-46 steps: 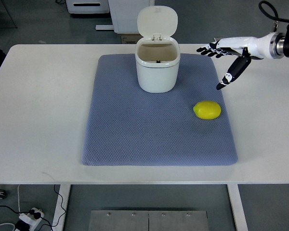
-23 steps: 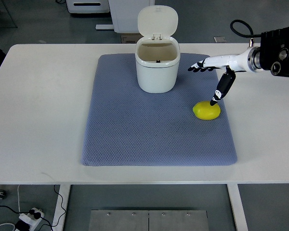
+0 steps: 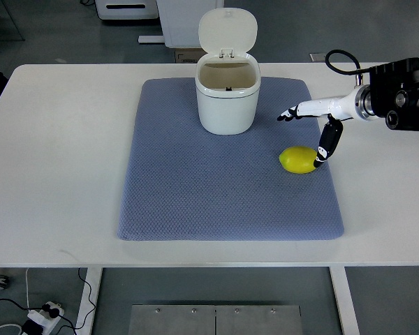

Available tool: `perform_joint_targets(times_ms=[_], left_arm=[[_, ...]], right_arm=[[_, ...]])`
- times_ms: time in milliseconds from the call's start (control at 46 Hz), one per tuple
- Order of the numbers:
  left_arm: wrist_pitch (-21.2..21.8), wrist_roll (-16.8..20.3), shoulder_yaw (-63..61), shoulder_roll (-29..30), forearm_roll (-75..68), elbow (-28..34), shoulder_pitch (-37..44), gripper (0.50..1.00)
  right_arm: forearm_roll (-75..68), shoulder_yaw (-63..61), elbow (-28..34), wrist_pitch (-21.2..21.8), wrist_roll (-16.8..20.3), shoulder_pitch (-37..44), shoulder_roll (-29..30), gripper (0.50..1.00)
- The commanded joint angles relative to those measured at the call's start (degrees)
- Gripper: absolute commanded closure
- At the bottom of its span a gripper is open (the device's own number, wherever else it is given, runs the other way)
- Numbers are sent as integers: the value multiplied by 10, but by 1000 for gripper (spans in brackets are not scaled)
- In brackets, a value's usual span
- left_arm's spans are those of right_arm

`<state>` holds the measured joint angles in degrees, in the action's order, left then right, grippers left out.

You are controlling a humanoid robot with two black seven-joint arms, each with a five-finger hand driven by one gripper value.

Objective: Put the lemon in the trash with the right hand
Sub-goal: 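Lower the right hand around the lemon and close the fingers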

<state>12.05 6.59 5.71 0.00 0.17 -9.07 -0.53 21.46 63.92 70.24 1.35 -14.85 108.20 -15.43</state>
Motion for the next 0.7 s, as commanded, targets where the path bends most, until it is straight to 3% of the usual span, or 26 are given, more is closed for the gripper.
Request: perform_joint_targets(times_ms=[0,674], left_arm=[[0,0,0,0,0,0,0,500],[0,0,0,0,0,0,0,500]], right_arm=[[0,1,3,-8,0,-1,2,513],[-5,-6,-2,-49,1,-51,19,592]])
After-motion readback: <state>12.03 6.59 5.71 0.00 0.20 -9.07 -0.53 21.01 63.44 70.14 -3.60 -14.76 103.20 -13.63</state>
